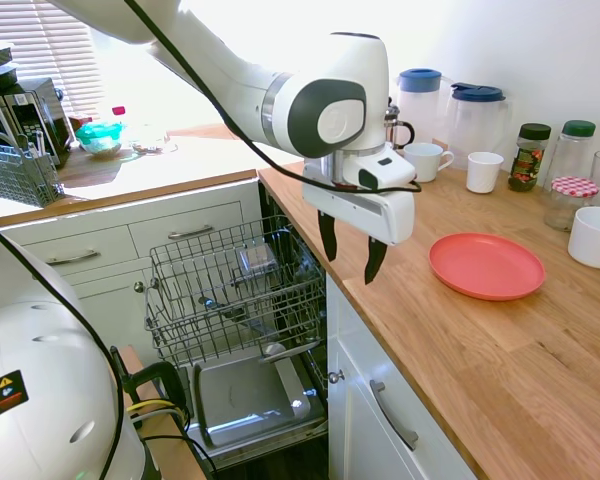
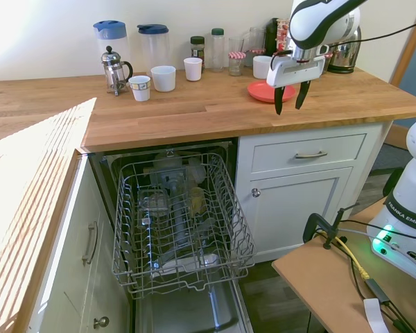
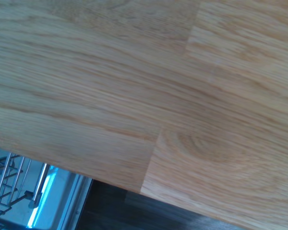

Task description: Put the plate in the dishwasher

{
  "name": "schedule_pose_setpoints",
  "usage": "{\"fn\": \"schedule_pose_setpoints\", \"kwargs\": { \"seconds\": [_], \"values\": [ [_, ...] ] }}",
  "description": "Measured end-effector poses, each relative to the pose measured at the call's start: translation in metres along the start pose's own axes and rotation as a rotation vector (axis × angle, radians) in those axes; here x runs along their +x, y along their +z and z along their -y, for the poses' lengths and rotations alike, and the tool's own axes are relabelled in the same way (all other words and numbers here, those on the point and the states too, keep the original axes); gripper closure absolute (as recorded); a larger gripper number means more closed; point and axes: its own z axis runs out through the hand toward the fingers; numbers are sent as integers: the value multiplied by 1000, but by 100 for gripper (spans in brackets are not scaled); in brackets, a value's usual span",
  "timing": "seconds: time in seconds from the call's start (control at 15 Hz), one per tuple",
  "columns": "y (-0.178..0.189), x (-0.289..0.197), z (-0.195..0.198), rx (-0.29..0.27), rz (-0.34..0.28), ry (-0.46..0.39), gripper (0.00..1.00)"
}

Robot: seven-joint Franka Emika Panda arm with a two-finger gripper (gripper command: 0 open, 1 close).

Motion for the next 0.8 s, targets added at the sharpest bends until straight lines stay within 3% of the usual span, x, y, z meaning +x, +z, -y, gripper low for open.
{"fn": "schedule_pose_setpoints", "kwargs": {
  "seconds": [0.4, 0.8],
  "values": [
    [-14, 27, -13, 52, -24, 130, 0],
    [-29, 112, -76, 189, -20, 297, 0]
  ]
}}
